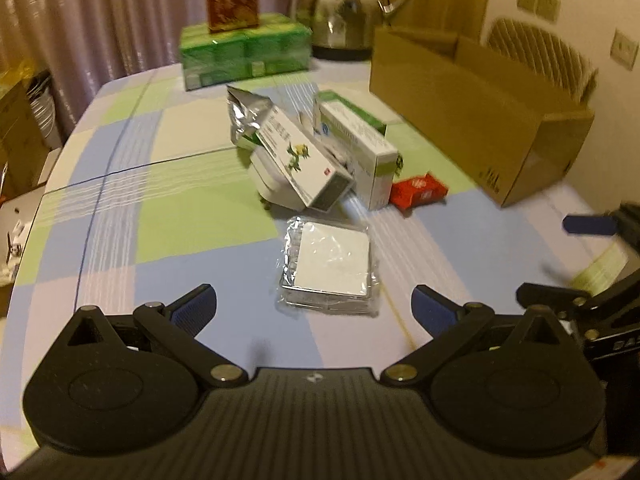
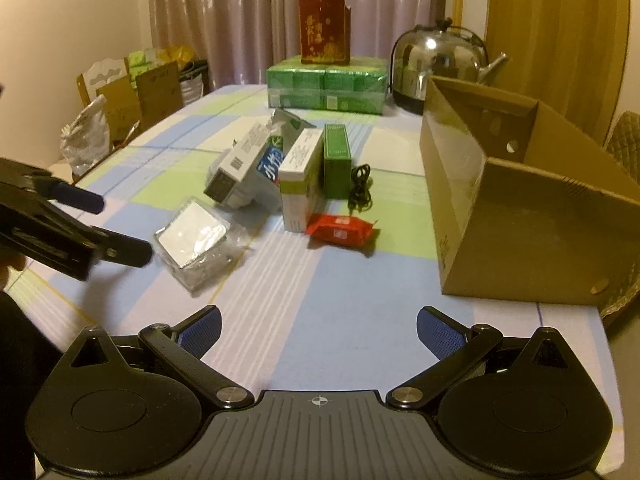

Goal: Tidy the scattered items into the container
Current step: 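Move both tools toward the scattered items on the table, then grasp the red snack packet with the right tool while the left tool grasps the clear plastic box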

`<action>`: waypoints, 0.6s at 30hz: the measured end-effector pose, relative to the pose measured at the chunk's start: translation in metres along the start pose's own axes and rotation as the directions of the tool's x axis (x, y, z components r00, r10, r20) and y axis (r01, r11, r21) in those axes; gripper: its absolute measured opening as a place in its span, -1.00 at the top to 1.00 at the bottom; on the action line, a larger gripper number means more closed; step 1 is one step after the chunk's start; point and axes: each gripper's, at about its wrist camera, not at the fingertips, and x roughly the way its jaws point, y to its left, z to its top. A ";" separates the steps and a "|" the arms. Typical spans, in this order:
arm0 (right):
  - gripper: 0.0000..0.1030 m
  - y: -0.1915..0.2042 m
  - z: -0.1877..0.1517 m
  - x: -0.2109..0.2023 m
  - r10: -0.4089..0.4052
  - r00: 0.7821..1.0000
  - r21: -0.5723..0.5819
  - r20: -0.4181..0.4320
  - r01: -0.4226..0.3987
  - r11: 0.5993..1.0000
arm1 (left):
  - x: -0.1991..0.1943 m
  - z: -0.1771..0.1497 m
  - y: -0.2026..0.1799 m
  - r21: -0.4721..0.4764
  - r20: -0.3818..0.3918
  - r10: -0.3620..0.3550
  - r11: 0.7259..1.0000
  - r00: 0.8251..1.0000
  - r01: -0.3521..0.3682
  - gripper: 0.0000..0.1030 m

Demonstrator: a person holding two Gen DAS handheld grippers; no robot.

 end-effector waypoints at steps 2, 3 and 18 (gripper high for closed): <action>-0.97 -0.001 -0.001 0.005 0.005 1.000 -0.001 -0.009 -0.005 1.000 | 0.015 0.003 -0.002 0.029 -0.023 -0.003 1.000 1.000 0.004 -0.98; -0.97 -0.001 -0.002 0.007 0.006 1.000 -0.003 -0.015 -0.006 1.000 | 0.021 0.004 -0.003 0.040 -0.031 -0.007 0.999 0.999 0.008 -0.98; -0.97 -0.003 0.009 0.048 0.030 0.999 -0.047 -0.037 -0.032 0.998 | 0.078 0.014 0.005 0.077 -0.120 -0.080 0.993 0.990 0.089 -0.36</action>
